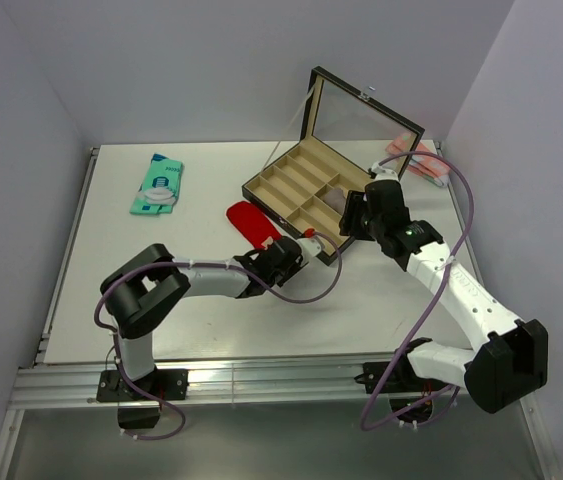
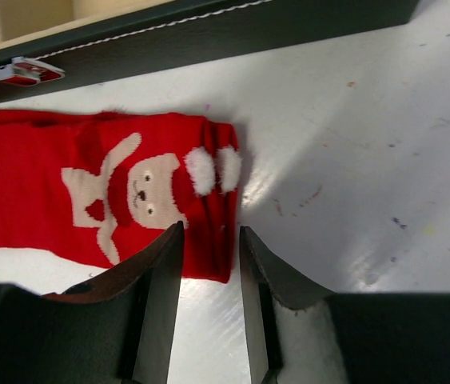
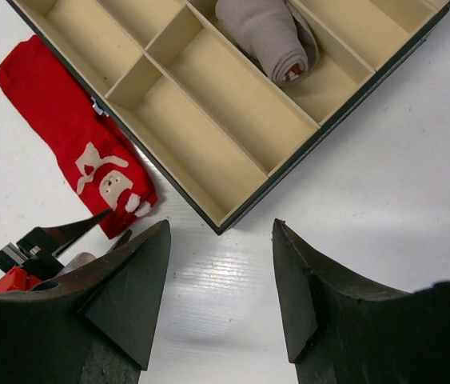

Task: Roll the socks
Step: Roll the sock at the center of the board.

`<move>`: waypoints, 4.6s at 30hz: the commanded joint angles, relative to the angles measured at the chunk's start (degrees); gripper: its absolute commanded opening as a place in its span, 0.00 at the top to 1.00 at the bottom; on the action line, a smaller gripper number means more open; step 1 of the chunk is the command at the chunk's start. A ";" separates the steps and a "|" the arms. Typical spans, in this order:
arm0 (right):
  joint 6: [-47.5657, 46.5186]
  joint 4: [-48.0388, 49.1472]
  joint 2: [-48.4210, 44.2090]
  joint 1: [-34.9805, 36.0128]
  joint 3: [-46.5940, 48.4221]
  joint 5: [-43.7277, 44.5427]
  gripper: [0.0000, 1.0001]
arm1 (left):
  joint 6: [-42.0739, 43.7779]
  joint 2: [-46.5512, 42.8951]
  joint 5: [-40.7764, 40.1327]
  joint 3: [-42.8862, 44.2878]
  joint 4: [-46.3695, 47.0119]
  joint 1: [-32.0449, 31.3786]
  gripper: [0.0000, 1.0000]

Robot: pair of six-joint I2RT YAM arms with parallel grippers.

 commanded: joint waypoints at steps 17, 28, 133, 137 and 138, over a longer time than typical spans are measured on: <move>-1.67 1.87 -2.14 0.06 -0.07 -0.79 0.39 | 0.58 2.75 13.30 4.50 -6.54 3.82 0.68; -3.25 2.84 -2.31 3.56 -0.16 -1.23 0.41 | 9.16 -0.24 38.25 9.16 -29.27 13.30 0.86; 4.91 6.44 57.80 24.67 25.94 -53.34 0.97 | 36.70 -40.13 48.39 -19.21 -22.81 40.04 0.54; 10.80 10.66 58.15 23.44 23.84 -56.77 0.97 | 40.03 -43.74 46.55 -23.95 -20.35 35.83 0.52; 11.68 11.10 58.33 23.17 23.31 -57.04 0.97 | 40.47 -44.01 45.67 -24.75 -19.91 35.12 0.52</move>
